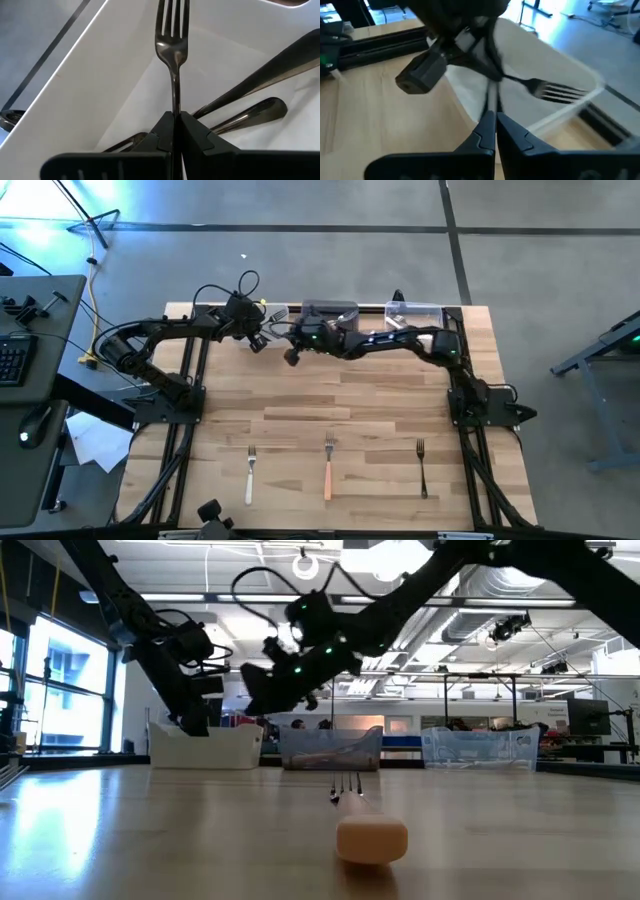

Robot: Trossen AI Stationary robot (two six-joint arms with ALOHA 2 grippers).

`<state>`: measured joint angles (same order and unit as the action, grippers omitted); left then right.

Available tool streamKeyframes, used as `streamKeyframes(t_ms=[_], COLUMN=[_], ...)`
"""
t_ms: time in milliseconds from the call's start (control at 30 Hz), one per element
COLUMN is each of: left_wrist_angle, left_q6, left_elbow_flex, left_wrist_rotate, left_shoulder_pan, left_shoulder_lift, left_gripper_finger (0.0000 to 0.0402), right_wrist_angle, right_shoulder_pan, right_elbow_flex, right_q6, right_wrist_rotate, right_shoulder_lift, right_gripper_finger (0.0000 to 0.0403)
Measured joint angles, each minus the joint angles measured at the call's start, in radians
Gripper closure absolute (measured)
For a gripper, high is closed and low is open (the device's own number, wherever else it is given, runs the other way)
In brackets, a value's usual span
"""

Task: Sort silverware by color (type)
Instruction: Put the top black fork into the white bin

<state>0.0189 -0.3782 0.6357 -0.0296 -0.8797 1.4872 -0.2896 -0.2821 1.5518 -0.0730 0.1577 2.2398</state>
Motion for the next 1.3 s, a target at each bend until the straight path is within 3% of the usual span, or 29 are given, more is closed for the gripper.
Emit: streamKeyframes(t_ms=[233,500,667,1067,1300], left_wrist_angle=[-0.002,0.008,0.025,0.043,-0.027], left_q6=[0.000,-0.001,0.014,0.019,0.091], left_elbow_flex=[0.000,0.000,0.000,0.001,0.001], left_wrist_rotate=[-0.002,0.006,0.116,0.129,0.174], left_shoulder_pan=[-0.001,-0.001,-0.012,-0.017,-0.017], left_shoulder_lift=[0.000,-0.079,-0.135,-0.138,-0.138], left_gripper_finger=[0.0399,0.0398,0.0398,0.0397,0.0397], right_wrist_angle=[0.103,0.133,0.150,0.146,0.160], right_shoulder_pan=[0.001,0.000,0.000,0.000,0.000], right_elbow_flex=[0.140,0.142,0.141,0.149,0.189], right_q6=[-0.037,-0.058,-0.061,-0.059,-0.050], right_wrist_rotate=[0.029,0.030,0.030,0.030,0.002], right_shoulder_lift=[0.095,0.099,0.102,0.102,0.102], right_gripper_finger=[0.0403,0.0403,0.0403,0.0403,0.0403])
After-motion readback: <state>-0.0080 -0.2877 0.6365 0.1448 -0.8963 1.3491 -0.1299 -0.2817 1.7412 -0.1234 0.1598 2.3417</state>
